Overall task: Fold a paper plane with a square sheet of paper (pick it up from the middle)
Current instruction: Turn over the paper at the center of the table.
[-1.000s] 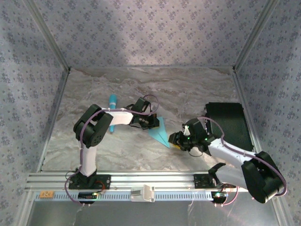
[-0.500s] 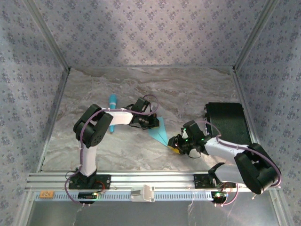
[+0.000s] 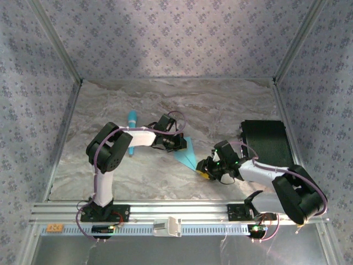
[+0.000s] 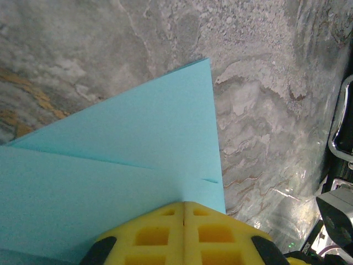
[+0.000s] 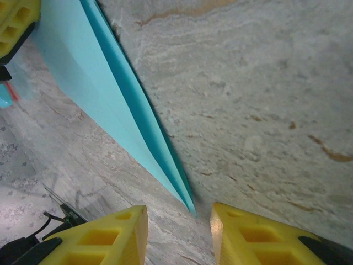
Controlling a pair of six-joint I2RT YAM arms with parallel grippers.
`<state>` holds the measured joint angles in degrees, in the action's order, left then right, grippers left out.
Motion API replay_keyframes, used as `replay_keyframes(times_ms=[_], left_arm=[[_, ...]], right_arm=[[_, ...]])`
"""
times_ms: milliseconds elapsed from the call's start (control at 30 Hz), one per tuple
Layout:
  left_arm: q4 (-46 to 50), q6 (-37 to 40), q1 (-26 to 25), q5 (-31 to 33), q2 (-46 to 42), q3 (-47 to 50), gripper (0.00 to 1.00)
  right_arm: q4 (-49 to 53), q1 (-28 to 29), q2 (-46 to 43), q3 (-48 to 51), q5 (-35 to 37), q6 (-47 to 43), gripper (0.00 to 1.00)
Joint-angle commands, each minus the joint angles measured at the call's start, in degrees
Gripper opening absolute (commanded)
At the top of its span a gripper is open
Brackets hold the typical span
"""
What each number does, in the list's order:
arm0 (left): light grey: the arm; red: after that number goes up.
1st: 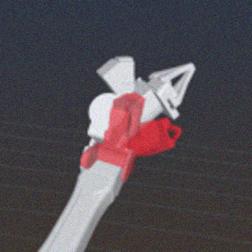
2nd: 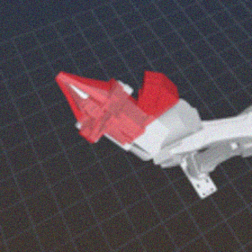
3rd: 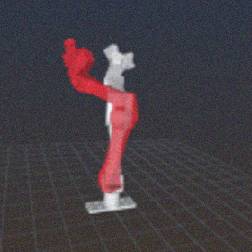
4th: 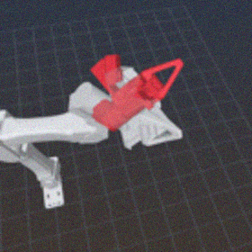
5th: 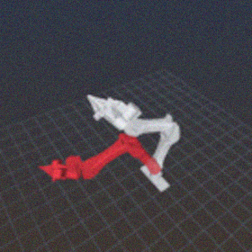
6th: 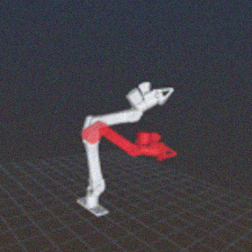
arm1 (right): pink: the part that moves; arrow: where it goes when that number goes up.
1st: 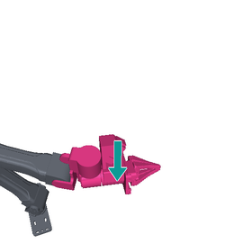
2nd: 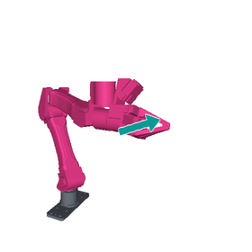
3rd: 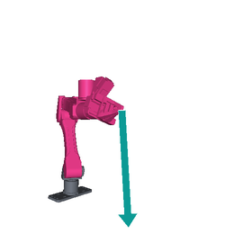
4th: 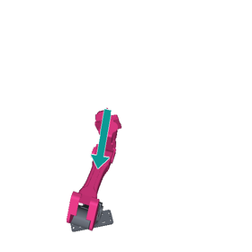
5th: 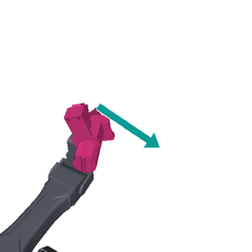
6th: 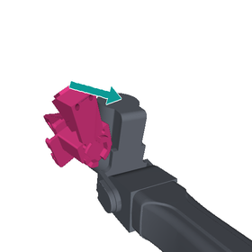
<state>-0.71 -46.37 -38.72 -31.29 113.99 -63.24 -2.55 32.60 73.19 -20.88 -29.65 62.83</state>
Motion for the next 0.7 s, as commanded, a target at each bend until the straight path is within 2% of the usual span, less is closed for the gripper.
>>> replay_keyframes(times_ms=[0, 667], left_arm=[[1.7, -0.4, 0.3, 0.9, 0.0, 0.8, 0.03], [1.2, -1.4, 0.3, 0.1, -0.3, 0.3, 0.04]], right_arm=[[-8.4, 0.5, 1.7, -0.9, 0.2, 0.3, 0.36], [-11.6, -1.6, 0.5, 0.5, 0.3, -2.2, 0.36]])
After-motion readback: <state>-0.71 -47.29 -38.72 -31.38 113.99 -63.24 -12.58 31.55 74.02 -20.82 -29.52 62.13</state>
